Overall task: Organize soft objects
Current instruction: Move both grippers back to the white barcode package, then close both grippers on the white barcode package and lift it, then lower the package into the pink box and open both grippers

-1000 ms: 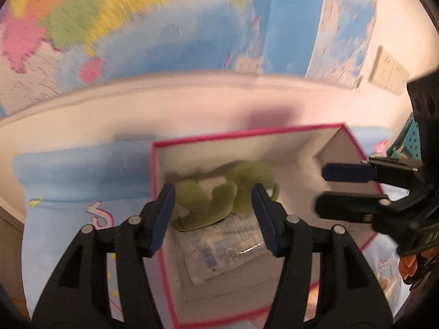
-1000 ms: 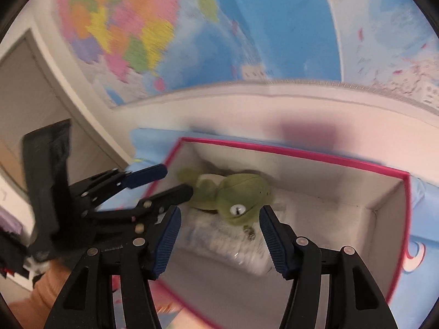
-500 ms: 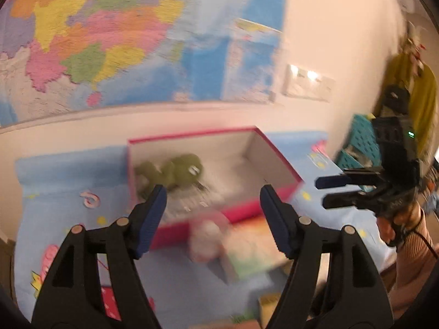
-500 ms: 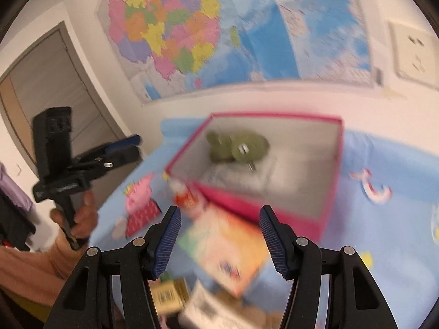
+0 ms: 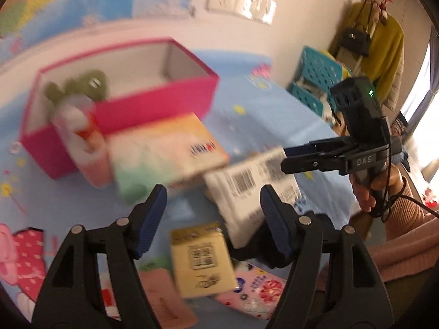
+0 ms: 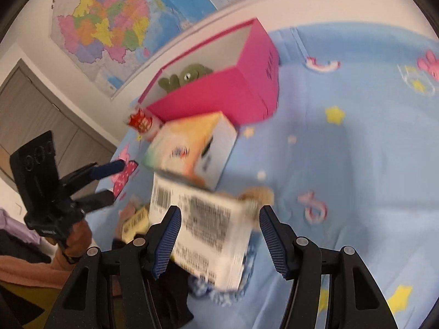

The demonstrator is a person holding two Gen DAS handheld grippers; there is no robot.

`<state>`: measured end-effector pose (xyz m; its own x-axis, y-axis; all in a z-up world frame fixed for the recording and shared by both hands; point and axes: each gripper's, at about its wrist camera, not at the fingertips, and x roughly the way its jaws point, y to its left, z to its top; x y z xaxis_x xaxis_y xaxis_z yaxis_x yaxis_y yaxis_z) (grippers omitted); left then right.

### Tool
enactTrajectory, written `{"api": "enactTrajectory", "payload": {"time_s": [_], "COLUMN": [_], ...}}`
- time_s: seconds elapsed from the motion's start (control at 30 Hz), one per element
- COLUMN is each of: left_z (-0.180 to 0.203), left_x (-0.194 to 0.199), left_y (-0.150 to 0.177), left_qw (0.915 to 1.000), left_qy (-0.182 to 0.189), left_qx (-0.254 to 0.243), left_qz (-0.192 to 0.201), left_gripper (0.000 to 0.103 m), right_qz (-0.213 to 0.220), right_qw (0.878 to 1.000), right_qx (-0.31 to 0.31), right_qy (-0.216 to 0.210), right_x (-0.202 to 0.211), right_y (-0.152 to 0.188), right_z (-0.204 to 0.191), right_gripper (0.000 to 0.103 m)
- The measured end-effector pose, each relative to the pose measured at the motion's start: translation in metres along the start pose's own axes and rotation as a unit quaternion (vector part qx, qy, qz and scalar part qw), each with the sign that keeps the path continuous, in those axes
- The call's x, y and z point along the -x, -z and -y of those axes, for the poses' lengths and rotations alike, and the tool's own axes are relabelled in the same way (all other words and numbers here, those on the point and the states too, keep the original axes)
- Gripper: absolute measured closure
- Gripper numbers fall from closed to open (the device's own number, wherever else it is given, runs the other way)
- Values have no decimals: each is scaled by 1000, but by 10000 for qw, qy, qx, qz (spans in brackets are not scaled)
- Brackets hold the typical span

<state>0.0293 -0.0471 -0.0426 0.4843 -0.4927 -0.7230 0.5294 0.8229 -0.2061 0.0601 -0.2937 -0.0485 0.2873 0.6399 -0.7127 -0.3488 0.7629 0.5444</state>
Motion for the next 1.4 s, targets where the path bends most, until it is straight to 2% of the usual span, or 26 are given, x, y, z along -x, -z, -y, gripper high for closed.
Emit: {"api": "enactTrajectory", "payload": {"time_s": [0.2,0.27,0.3,0.37,0.57,0.7,0.9,1.13,1.4], "left_z": [2,2,3,9,17,23,20,3,-17], "left_x": [-31,-34,-33,-31,-24,-14,5,16,21], "left_y": [8,9,10,11,5,-5,-23,-56,-91], "left_qw": [9973,9961,9958,9968,9973,9984,9995,10000,9996], "left_qy": [358,476,527,415,380,335,234,11,-151], "left_qx": [180,216,221,127,97,30,-30,20,148], "left_qz": [-622,-715,-712,-668,-619,-459,-187,86,212], "left_gripper": [50,66,68,68,68,68,68,68,68], "right_qz": [55,78,91,103,296,487,715,985,1138], "right_qw": [9998,9998,9998,9999,9993,9973,9946,9894,9866], "right_qx": [-72,-44,-37,9,186,464,699,1032,1158], "right_qy": [-187,-192,-172,-32,145,303,283,258,154], "right_x": [5,4,4,3,12,24,38,42,36], "right_y": [19,21,22,25,23,17,1,-37,-78], "right_z": [3,0,-1,-5,-15,-29,-42,-56,-63], "right_gripper": [43,45,48,59,75,75,76,76,76]}}
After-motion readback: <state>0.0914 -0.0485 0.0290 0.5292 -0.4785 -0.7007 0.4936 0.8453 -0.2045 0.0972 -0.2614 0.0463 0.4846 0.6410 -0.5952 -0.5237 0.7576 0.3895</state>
